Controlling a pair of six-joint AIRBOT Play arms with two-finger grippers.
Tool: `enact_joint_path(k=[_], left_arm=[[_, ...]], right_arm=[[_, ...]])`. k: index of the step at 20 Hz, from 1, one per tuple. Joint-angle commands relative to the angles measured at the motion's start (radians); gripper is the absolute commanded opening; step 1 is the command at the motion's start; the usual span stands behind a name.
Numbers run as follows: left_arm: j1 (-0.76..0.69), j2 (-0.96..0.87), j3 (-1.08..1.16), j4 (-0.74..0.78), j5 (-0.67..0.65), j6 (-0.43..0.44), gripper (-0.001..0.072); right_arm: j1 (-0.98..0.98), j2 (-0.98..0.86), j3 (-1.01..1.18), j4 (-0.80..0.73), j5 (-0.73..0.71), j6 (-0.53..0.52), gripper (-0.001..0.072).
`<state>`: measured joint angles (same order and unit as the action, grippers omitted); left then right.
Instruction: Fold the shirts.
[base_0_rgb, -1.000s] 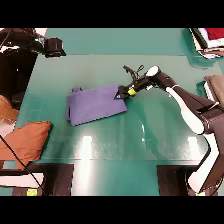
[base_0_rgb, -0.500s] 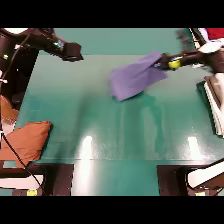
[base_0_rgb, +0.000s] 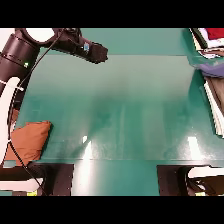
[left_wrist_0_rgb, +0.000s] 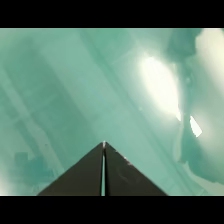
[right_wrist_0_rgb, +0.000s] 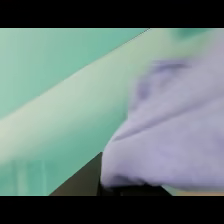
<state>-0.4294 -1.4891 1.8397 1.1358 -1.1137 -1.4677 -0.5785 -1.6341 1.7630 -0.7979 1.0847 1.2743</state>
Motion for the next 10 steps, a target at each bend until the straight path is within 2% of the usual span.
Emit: enact_joint_path(k=[1,5,8,10], left_arm=[[-0.02,-0.001,0.0,0.005,0.035,0.001,0.002],[-0.02,-0.001,0.0,0.008,0.036,0.001,0.002],[-0.02,-0.001,0.0,0.008,0.028,0.001,0.002],[-0.02,-0.001,0.0,0.008,0.016,0.002,0.002]], right_arm=[[-0.104,0.006,0.001,0.059,-0.042,-0.001,0.0015],[-0.12,0.031,0.007,0.212,-0.062,-0.064,0.0015],[-0.12,0.068,0.079,0.165,-0.053,-0.064,0.0015],[-0.122,0.102,0.129,0.074,-0.027,-0.062,0.0015]])
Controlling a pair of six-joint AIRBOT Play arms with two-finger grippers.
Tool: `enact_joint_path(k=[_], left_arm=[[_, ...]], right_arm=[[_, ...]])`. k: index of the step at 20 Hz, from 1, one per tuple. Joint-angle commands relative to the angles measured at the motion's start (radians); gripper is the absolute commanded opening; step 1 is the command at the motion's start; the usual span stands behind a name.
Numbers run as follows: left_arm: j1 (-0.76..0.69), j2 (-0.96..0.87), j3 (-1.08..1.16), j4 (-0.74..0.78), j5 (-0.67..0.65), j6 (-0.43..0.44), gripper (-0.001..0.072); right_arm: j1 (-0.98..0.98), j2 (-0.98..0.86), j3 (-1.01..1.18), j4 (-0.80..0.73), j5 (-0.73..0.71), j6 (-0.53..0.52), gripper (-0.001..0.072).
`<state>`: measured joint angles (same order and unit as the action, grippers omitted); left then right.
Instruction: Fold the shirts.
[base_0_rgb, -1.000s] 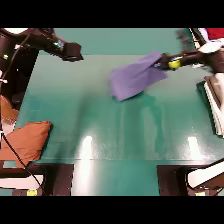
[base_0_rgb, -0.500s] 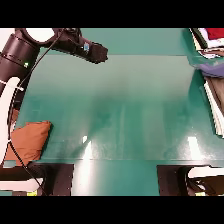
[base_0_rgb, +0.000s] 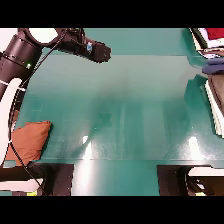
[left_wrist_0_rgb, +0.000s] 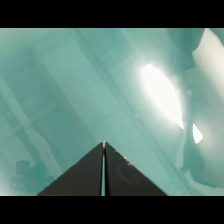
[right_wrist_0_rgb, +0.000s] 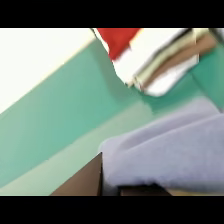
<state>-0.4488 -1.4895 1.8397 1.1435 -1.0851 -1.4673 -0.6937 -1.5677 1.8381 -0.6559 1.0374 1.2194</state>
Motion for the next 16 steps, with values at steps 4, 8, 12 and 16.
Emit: enact_joint_path(k=[4,8,12,16], left_arm=[[0.0,0.0,0.0,0.002,-0.016,0.002,0.002],[0.0,0.0,0.0,0.002,-0.031,0.01,0.002],[0.0,0.0,0.0,0.002,-0.041,0.01,0.002],[0.0,0.0,0.0,0.002,-0.042,0.01,0.002]], right_arm=[[-0.037,0.112,0.018,-0.258,0.127,0.05,0.0015],[-0.111,0.204,-0.166,-0.347,0.214,0.056,0.0016],[-0.193,0.277,-0.379,-0.474,0.314,0.056,0.0036],[-0.284,0.332,-0.543,-0.5,0.347,0.056,0.0206]])
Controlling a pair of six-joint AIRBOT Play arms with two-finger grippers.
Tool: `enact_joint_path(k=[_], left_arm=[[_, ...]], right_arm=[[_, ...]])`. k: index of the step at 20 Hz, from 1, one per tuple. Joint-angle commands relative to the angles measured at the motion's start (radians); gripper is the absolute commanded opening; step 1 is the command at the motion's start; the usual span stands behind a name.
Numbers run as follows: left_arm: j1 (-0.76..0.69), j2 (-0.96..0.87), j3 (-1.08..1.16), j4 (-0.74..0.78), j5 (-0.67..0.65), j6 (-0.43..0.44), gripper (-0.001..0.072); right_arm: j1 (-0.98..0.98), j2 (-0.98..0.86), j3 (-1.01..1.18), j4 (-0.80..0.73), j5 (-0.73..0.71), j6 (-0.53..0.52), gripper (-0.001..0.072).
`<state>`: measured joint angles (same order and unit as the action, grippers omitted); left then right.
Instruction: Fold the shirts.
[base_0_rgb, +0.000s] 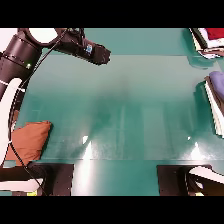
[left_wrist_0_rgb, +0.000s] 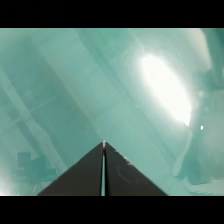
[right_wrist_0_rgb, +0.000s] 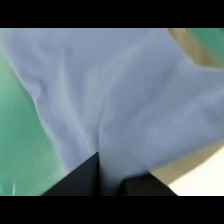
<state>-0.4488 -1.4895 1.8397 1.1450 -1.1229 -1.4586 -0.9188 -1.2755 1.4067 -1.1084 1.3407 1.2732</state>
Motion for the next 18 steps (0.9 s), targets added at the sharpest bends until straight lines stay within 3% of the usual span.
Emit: enact_joint_path(k=[1,2,4,5,11,14,18], left_arm=[[0.0,0.0,0.0,0.0,-0.006,0.001,0.002],[0.0,0.0,0.0,0.0,-0.008,0.001,0.002],[0.0,0.0,0.0,0.0,-0.014,0.001,0.002],[0.0,0.0,0.0,0.0,-0.017,0.001,0.002],[0.0,0.0,0.0,0.0,-0.022,0.0,0.002],[0.0,0.0,0.0,0.0,-0.021,0.0,0.002],[0.0,0.0,0.0,-0.001,-0.01,0.0,0.002]], right_arm=[[-0.078,0.052,-0.137,-0.048,0.043,0.002,0.0229],[-0.097,0.063,-0.156,-0.048,0.043,0.002,0.0267],[-0.13,0.07,-0.155,-0.043,0.055,0.002,0.05],[-0.139,0.07,-0.14,-0.043,0.066,0.003,0.0524],[-0.018,0.07,0.049,0.171,0.058,0.002,0.0522],[0.182,0.069,0.12,0.286,0.057,0.002,0.0522],[0.518,0.069,0.146,0.27,0.031,0.002,0.0509]])
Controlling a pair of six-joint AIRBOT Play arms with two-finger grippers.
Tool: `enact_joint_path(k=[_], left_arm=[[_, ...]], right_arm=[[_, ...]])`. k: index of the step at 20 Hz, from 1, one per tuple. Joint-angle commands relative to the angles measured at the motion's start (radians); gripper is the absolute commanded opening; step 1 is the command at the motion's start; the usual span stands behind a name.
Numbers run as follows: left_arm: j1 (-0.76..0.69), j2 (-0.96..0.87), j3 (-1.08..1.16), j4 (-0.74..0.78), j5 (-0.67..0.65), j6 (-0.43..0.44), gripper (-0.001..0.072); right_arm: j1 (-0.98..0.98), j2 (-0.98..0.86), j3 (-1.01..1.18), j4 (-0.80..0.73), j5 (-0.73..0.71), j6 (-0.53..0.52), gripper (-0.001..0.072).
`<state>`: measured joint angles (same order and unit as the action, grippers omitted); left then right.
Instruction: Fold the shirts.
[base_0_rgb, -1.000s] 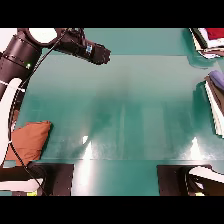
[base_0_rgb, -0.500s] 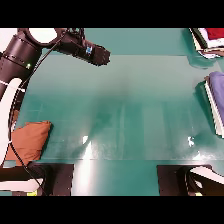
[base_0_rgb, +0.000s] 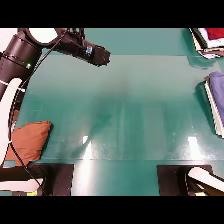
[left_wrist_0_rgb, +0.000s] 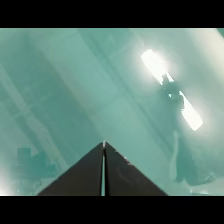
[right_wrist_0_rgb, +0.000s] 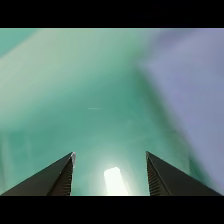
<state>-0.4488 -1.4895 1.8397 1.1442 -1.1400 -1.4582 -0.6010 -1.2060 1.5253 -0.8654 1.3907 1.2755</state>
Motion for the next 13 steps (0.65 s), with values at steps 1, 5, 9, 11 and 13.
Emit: enact_joint_path(k=[1,5,9,11,13], left_arm=[[0.0,0.0,0.0,0.0,0.007,-0.001,0.002],[0.0,0.0,0.0,0.0,0.006,-0.001,0.002],[0.0,0.0,0.0,0.0,0.006,-0.001,0.002],[0.0,0.0,0.0,0.0,0.006,-0.001,0.002],[0.0,0.0,0.0,0.0,0.006,-0.001,0.002]], right_arm=[[0.271,-0.001,0.028,0.015,-0.03,-0.001,0.042],[0.502,0.0,0.028,-0.102,-0.049,-0.002,0.0016],[0.595,-0.001,0.028,-0.158,-0.053,-0.002,0.0016],[0.595,0.0,0.028,-0.156,-0.051,-0.001,0.0016],[0.592,0.0,0.028,-0.156,-0.046,-0.001,0.0015]])
